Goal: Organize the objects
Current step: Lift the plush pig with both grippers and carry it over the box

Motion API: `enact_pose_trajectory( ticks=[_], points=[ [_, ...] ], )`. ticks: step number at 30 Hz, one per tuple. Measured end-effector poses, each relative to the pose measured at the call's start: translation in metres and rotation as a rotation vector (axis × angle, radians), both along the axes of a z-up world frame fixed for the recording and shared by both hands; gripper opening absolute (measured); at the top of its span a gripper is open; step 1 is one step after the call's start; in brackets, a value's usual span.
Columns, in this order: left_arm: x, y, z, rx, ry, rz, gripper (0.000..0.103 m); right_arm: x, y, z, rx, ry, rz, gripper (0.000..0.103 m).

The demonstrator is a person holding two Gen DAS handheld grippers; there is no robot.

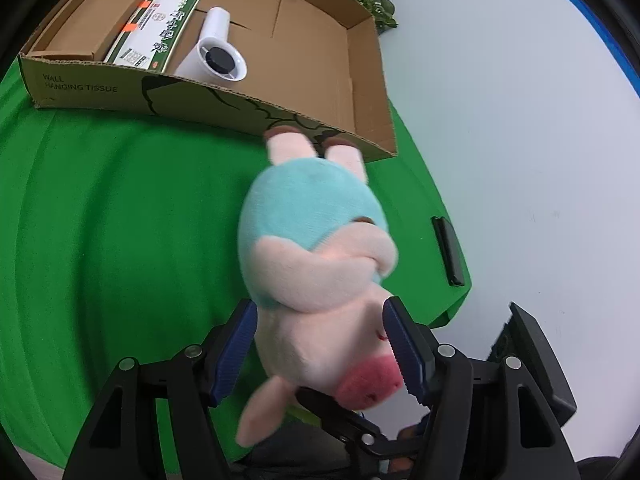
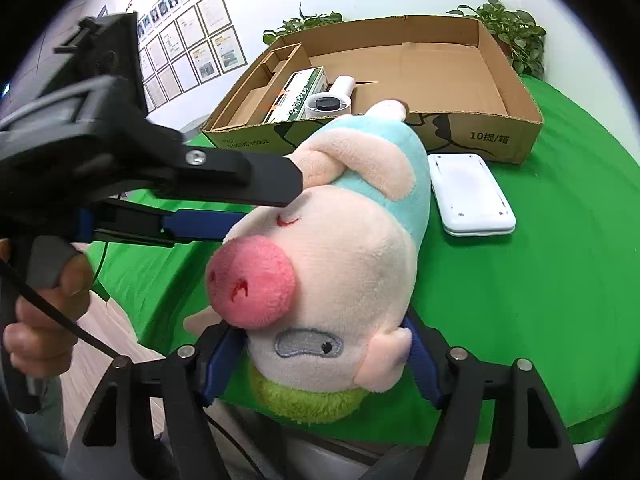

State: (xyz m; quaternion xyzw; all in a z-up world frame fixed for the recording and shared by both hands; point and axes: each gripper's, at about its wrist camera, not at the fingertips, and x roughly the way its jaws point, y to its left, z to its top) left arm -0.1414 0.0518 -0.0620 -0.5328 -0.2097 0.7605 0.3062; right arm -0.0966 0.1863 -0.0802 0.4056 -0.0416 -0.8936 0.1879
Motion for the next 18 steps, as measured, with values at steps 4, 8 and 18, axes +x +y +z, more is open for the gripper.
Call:
enact_pose_trajectory(
  ticks=[4, 8, 18],
  points=[
    [-0.001, -0.009, -0.011, 0.033, -0.028, -0.019, 0.066, 0.007, 0.003, -0.003, -0.025, 0.011, 0.003, 0.069],
    [0.0, -0.014, -0.019, 0.07, -0.01, -0.06, 0.057, 0.01, 0.001, -0.002, 0.001, 0.033, 0.015, 0.067],
    [0.027, -0.024, 0.027, 0.054, 0.14, -0.046, 0.043, 0.019, -0.01, 0.023, -0.011, 0.183, 0.038, 0.064]
  ],
)
